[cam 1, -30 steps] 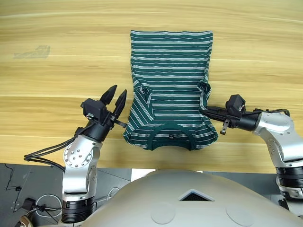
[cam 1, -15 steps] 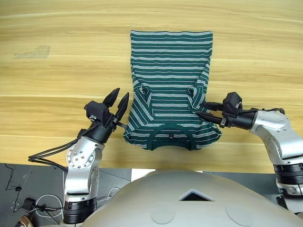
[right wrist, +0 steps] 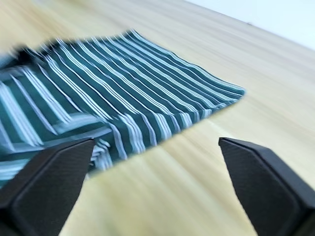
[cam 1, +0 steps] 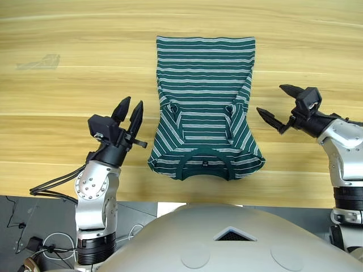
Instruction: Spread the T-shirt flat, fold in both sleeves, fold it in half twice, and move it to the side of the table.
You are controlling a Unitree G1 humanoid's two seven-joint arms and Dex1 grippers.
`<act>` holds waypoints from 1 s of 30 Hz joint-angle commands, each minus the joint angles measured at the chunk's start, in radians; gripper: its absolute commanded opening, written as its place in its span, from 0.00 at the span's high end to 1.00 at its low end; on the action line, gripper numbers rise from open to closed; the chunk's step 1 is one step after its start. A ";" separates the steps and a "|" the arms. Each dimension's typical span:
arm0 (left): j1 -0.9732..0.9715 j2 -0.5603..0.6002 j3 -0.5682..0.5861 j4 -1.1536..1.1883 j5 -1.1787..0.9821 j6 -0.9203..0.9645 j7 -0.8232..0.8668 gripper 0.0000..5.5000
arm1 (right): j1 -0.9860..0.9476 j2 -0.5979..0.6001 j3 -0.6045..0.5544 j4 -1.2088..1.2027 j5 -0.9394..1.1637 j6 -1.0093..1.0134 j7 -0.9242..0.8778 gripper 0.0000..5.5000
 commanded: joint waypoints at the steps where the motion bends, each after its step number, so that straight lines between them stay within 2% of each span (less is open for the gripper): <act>1: -0.005 0.042 -0.026 0.043 0.113 -0.005 0.003 0.73 | 0.017 -0.004 0.100 0.041 -0.156 -0.165 -0.034 0.02; 4: 0.031 0.129 -0.018 0.056 0.196 -0.134 -0.068 0.73 | 0.046 -0.021 0.071 0.062 -0.089 -0.304 0.018 0.02; 7: 0.014 0.281 0.102 0.178 0.434 -0.356 -0.008 0.73 | 0.022 -0.053 -0.061 0.201 -0.085 -0.568 -0.065 0.02; 9: 0.004 0.424 0.177 0.292 0.662 -0.490 0.081 0.73 | 0.015 -0.102 -0.140 0.322 -0.142 -0.786 -0.142 0.02; 12: 0.046 0.593 0.238 0.376 0.894 -0.642 0.159 0.73 | 0.050 -0.212 -0.217 0.466 -0.387 -1.102 -0.285 0.02; 16: 0.065 0.710 0.102 0.415 1.152 -0.792 0.215 0.73 | 0.029 -0.261 -0.223 0.494 -0.706 -1.392 -0.377 0.02; 21: 0.032 0.759 -0.024 0.430 1.236 -0.924 0.256 0.73 | -0.025 -0.270 -0.208 0.523 -1.011 -1.588 -0.466 0.02; 27: -0.049 0.760 -0.125 0.437 1.276 -0.994 0.292 0.73 | -0.046 -0.270 -0.118 0.533 -1.166 -1.612 -0.563 0.02; 30: -0.091 0.755 -0.152 0.458 1.269 -1.003 0.311 0.73 | -0.065 -0.278 -0.011 0.579 -1.080 -1.560 -0.540 0.02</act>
